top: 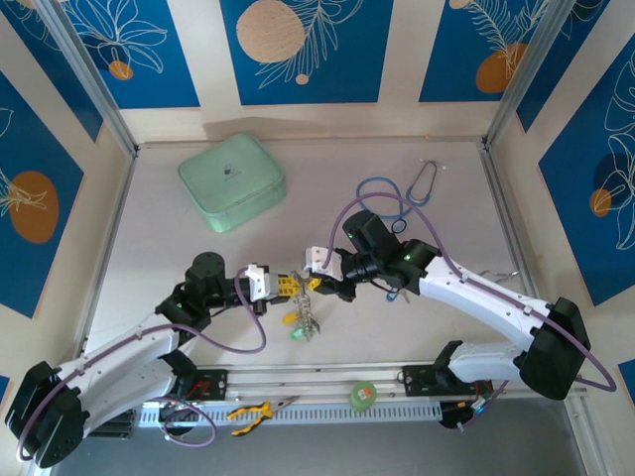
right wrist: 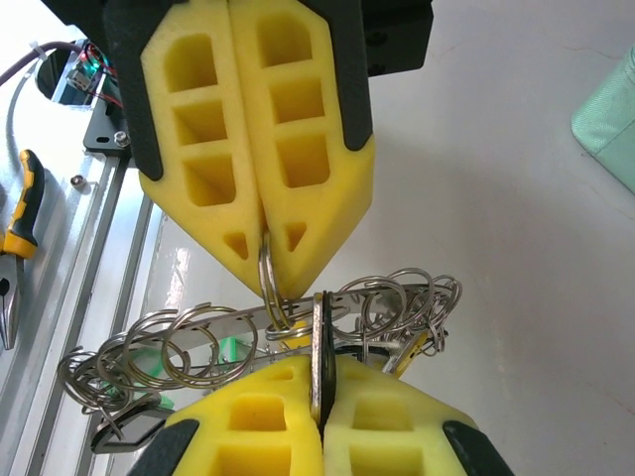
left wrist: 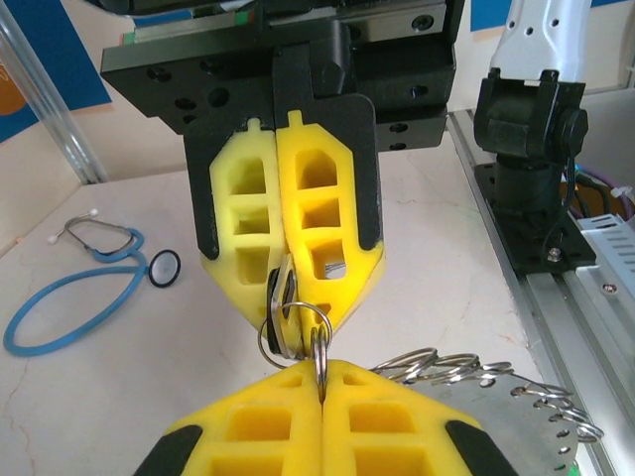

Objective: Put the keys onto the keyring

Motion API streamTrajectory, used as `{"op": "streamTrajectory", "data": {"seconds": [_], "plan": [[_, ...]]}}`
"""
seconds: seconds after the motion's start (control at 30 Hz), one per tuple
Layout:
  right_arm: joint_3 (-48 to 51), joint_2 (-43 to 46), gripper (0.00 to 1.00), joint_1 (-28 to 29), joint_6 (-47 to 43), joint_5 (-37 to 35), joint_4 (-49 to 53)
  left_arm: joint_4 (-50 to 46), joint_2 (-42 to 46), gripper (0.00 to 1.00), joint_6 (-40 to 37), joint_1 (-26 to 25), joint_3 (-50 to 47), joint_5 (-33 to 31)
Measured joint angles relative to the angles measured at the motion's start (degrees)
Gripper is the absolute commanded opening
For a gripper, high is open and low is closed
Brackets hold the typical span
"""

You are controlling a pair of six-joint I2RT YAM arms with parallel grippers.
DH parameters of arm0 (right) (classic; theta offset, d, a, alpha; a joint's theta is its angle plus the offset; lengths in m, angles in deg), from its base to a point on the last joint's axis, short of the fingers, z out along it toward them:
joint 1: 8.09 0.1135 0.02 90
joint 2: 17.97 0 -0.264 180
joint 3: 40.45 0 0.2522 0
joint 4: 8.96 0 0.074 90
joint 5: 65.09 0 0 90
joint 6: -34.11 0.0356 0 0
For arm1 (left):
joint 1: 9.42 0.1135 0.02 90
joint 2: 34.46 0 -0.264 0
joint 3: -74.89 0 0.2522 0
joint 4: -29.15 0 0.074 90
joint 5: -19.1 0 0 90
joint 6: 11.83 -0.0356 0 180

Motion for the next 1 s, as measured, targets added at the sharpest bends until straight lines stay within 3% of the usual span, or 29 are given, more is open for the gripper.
{"op": "streamTrajectory", "data": {"seconds": [0.6,1.0], "plan": [[0.74,-0.66,0.01,-0.15,-1.73,-5.11,2.75,-0.63,-0.39,0.00,-0.42,0.00,0.48,-1.11],[-2.12,-0.85,0.01,0.22,-3.21,-3.91,4.02,-0.94,-0.42,0.00,-0.46,0.00,0.48,-1.49]]}}
